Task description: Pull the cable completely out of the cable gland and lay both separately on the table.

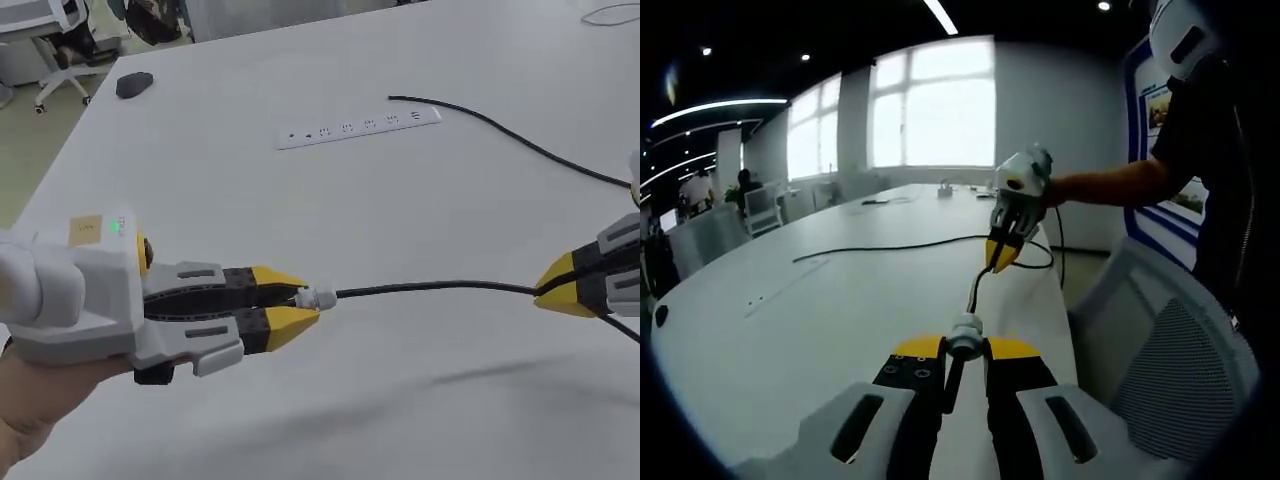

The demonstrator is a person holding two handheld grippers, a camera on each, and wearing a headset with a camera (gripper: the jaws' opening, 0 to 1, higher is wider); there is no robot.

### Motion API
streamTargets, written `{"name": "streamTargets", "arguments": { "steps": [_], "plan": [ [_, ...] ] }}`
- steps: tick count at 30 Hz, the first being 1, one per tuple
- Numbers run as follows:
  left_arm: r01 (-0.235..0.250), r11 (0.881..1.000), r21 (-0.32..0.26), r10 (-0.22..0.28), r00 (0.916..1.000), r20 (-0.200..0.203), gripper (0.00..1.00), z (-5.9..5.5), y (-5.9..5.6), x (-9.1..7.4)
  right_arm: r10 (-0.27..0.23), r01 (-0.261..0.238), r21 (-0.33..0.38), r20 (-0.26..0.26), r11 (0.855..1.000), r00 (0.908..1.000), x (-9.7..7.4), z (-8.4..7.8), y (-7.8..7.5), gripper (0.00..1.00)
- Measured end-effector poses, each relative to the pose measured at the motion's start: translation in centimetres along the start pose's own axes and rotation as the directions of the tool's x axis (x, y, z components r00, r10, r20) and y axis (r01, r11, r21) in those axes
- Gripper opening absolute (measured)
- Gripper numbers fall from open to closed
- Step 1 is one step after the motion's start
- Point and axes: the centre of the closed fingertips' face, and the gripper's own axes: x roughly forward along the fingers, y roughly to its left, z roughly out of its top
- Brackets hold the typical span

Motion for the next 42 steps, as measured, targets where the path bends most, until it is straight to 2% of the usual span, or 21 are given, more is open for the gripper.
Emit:
{"name": "streamTargets", "arguments": {
  "steps": [4, 7, 10, 12, 14, 16, 18, 20, 22, 25, 27, 28, 30, 33, 35, 40, 42],
  "plan": [
    [0.001, 1.0, -0.003, -0.001, 1.0, -0.008, 0.15, -0.3, -0.2, 0.0, 0.024, -0.024, 0.024, -0.019, 0.999, 0.9995, 0.3, -0.4, 0.4, 0.0],
    [-0.004, 1.0, -0.001, 0.004, 1.0, -0.001, 0.15, 0.0, -0.2, -0.1, 0.038, -0.037, 0.04, -0.032, 0.999, 0.9988, 0.4, -0.5, 0.5, 0.01],
    [-0.009, 1.0, 0.001, 0.009, 1.0, 0.001, 0.15, 0.2, 0.0, 0.0, 0.046, -0.043, 0.063, -0.054, 0.997, 0.9975, 0.3, -0.5, 0.5, 0.08],
    [-0.009, 1.0, 0.008, 0.009, 0.9999, -0.011, 0.15, 0.0, 0.0, 0.0, 0.06, -0.048, 0.13, -0.093, 0.99, 0.9939, 0.0, -0.8, 0.6, 0.16],
    [-0.003, 1.0, 0.008, 0.003, 0.9999, -0.017, 0.15, -0.1, -0.2, 0.1, 0.044, -0.034, 0.095, -0.096, 0.995, 0.9944, -0.1, -0.4, 0.3, 0.15],
    [-0.003, 1.0, 0.003, 0.003, 1.0, -0.008, 0.15, 0.0, -0.2, 0.2, 0.023, -0.016, 0.094, -0.072, 0.995, 0.9971, -0.4, 0.8, -0.2, 0.15],
    [-0.003, 1.0, 0.005, 0.003, 1.0, -0.005, 0.15, 0.1, -0.2, 0.2, -0.008, 0.008, 0.083, -0.006, 0.997, 1.0, -0.7, 2.9, -0.8, 0.15],
    [-0.002, 1.0, 0.009, 0.002, 1.0, -0.005, 0.15, 0.2, -0.3, 0.2, -0.025, 0.021, 0.072, 0.064, 0.997, 0.9977, -0.9, 5.2, -1.1, 0.13],
    [0.0, 1.0, 0.011, 0.0, 1.0, -0.005, 0.15, 0.3, -0.4, 0.3, -0.027, 0.019, 0.06, 0.126, 0.998, 0.9917, -0.9, 7.5, -1.1, 0.12],
    [0.01, 1.0, 0.007, -0.01, 0.9999, -0.006, 0.15, 0.3, -0.7, 0.5, -0.001, -0.013, 0.078, 0.187, 0.997, 0.9824, -0.3, 10.0, -0.8, 0.15],
    [0.013, 1.0, 0.01, -0.013, 0.9999, -0.007, 0.15, 0.4, -0.8, 0.7, 0.022, -0.032, 0.043, 0.219, 0.999, 0.9755, 0.4, 11.6, -0.3, 0.12],
    [0.014, 1.0, 0.01, -0.014, 0.9999, -0.008, 0.15, 0.4, -0.9, 0.7, 0.051, -0.06, 0.032, 0.234, 0.998, 0.971, 0.8, 12.5, 0.5, 0.11],
    [0.011, 1.0, 0.012, -0.011, 0.9999, -0.01, 0.15, 0.3, -0.9, 0.8, 0.095, -0.096, -0.003, 0.229, 0.995, 0.9689, 1.6, 13.4, 1.8, 0.11],
    [0.009, 1.0, 0.021, -0.009, 0.9999, -0.01, 0.15, 0.4, -1.1, 0.8, 0.128, -0.121, -0.048, 0.187, 0.991, 0.9739, 3.0, 13.5, 3.1, 0.13],
    [0.007, 1.0, 0.026, -0.007, 0.9999, -0.013, 0.15, 0.4, -1.1, 0.8, 0.17, -0.157, -0.088, 0.164, 0.984, 0.9716, 3.7, 13.5, 4.3, 0.11],
    [0.005, 1.0, 0.022, -0.005, 0.9999, -0.01, 0.15, 0.3, -1.2, 0.9, 0.205, -0.187, -0.132, 0.137, 0.973, 0.9691, 4.9, 13.8, 5.6, 0.1],
    [0.003, 1.0, 0.025, -0.002, 1.0, -0.009, 0.15, 0.4, -1.2, 1.0, 0.235, -0.218, -0.143, 0.109, 0.965, 0.9659, 5.4, 13.6, 6.2, 0.07]
  ]
}}
